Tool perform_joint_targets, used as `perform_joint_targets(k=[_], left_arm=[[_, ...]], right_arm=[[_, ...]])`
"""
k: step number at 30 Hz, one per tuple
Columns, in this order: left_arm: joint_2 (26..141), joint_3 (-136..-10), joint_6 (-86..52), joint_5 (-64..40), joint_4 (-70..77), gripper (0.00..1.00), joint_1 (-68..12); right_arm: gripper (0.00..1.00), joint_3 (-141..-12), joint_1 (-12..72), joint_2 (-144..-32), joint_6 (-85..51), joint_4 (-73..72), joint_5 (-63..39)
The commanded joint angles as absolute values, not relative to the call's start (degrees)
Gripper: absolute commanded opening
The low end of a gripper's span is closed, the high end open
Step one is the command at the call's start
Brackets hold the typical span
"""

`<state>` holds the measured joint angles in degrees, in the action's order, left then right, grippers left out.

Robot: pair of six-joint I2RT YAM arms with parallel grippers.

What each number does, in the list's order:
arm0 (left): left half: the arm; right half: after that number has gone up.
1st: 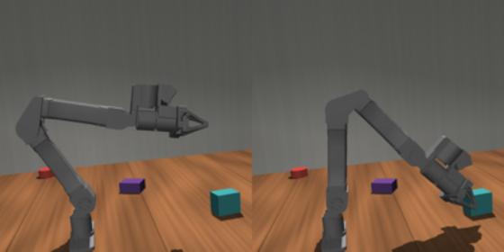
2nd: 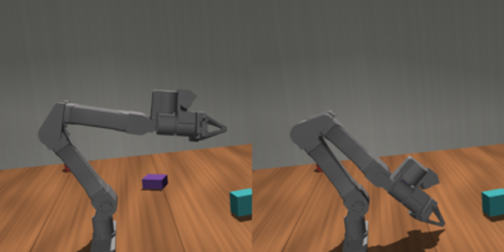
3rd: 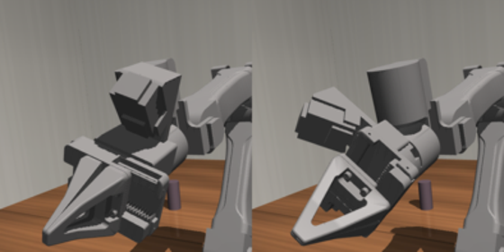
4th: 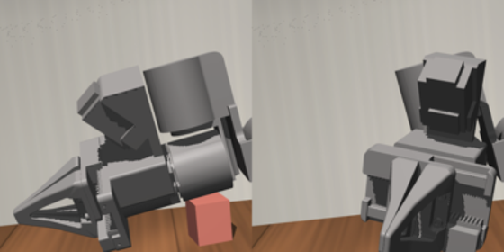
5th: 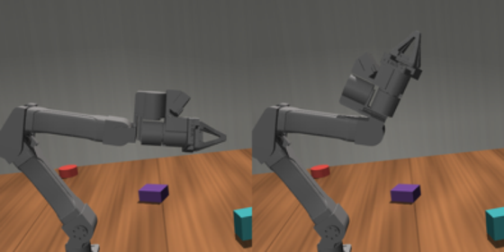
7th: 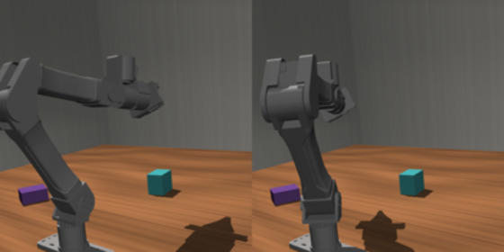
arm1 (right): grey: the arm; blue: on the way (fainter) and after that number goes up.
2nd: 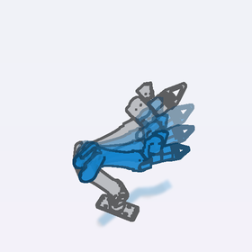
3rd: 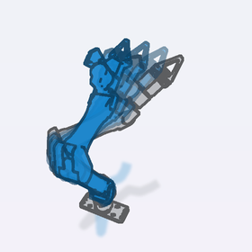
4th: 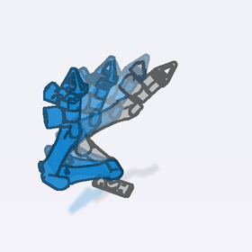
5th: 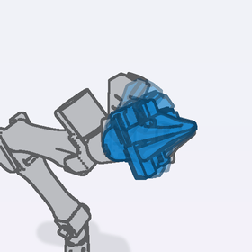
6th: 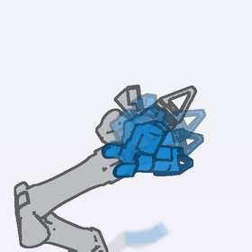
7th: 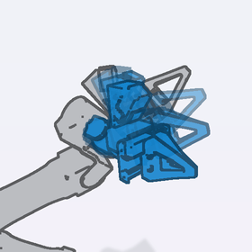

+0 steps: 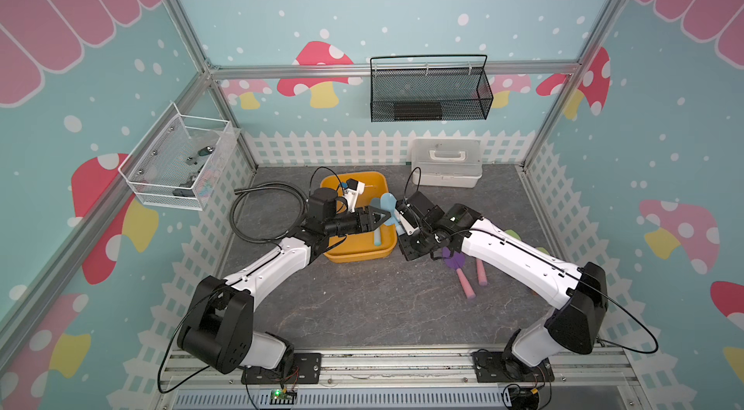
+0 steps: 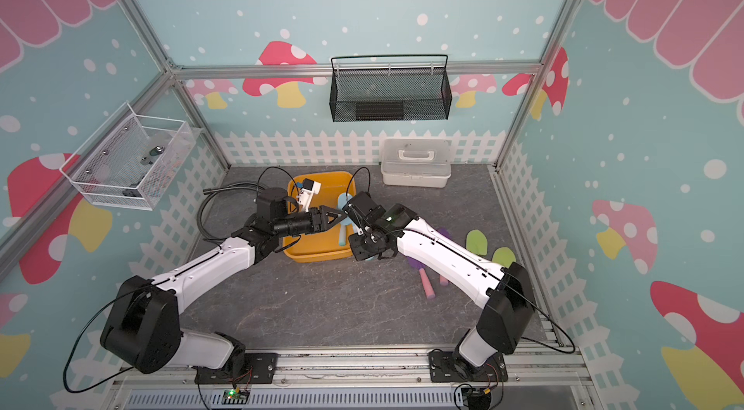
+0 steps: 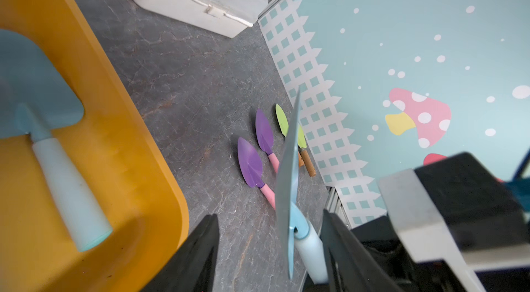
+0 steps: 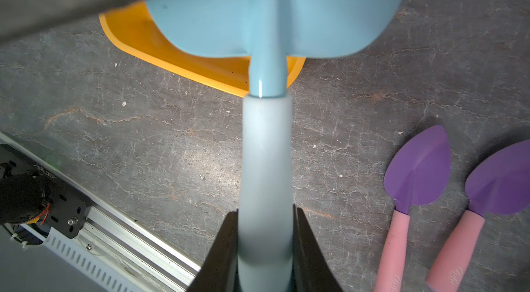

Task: Put the shovel into the storage box
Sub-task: Pick up the shovel from the center of the board.

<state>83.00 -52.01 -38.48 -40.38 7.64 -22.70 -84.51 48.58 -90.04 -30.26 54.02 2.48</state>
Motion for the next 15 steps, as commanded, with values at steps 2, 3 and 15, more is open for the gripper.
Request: perform_joint_targets(k=[2, 3, 15], left_arm=[[84.41, -53.61, -38.67, -41.48, 9.83, 0.36, -23.2], [84.67, -53.7, -38.76, -41.55, 10.0, 0.3, -23.2], [84.7, -53.61, -38.91, -41.35, 10.2, 0.0, -23.2]], right_arm=[[0.08, -86.12, 49.35, -90.45, -29.88, 53.96, 2.02], [0.08, -86.12, 49.39, -90.47, -29.88, 53.96, 2.02], [0.08, -87.1, 49.54, -91.75, -29.8, 53.96, 2.16]])
